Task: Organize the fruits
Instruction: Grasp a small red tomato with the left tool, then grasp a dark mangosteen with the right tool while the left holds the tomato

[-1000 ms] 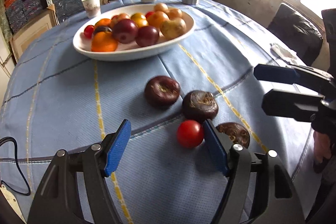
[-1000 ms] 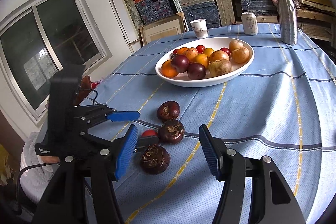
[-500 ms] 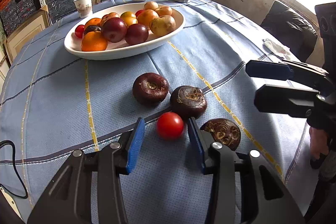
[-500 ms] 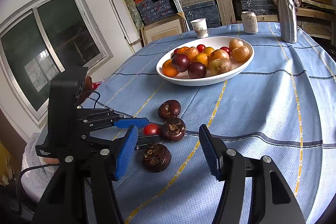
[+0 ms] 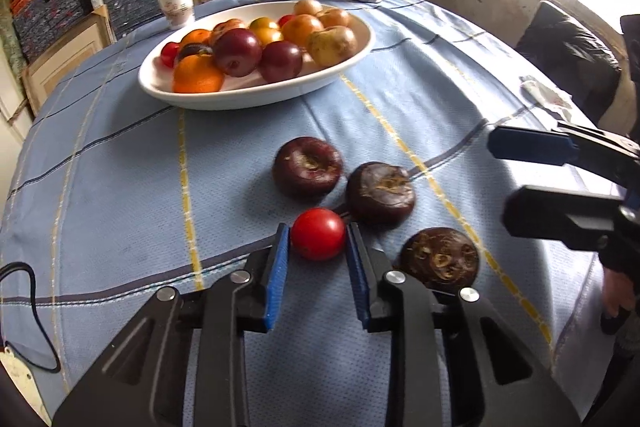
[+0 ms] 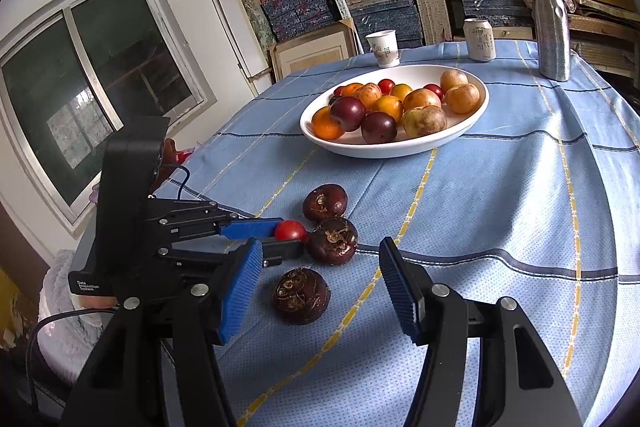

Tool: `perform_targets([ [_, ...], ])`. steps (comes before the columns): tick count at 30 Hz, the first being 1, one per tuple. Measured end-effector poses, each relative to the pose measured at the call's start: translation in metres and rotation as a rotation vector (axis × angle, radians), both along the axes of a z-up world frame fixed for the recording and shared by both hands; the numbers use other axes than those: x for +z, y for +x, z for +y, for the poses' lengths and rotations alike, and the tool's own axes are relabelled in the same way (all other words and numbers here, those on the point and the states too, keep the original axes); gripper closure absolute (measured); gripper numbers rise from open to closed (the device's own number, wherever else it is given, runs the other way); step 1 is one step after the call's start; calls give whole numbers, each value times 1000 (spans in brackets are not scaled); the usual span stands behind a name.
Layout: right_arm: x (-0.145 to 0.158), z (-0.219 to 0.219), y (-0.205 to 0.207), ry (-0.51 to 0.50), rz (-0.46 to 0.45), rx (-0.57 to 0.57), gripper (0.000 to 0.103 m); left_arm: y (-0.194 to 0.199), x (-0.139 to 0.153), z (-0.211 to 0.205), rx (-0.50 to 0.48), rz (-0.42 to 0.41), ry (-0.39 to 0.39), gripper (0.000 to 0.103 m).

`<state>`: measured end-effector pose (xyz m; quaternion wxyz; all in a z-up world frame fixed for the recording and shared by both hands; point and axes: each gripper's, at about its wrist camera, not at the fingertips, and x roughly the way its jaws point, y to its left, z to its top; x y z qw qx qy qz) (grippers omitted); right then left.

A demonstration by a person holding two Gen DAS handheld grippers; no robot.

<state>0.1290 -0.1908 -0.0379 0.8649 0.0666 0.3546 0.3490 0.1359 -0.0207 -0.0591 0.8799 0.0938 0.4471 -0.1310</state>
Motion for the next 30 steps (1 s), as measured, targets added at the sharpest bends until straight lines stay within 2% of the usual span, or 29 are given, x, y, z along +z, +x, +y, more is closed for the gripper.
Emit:
perform_targets([
  [6,-1,1,0,-6,6,1,42,1,-1,4,84,-26,84,76],
  [12,-5,12,-2,-49,16,35,42,4,0,14,141,-45,113,77],
  [28,-18,46,-5,-240,43,96,42,4,1,18,150,-49,109,77],
  [29,-19,48,-5,-255,44,98,43,4,1,18,150,-49,107,77],
  [30,-20,51,-5,-271,43,99,50,4,1,18,148,-48,105,77],
])
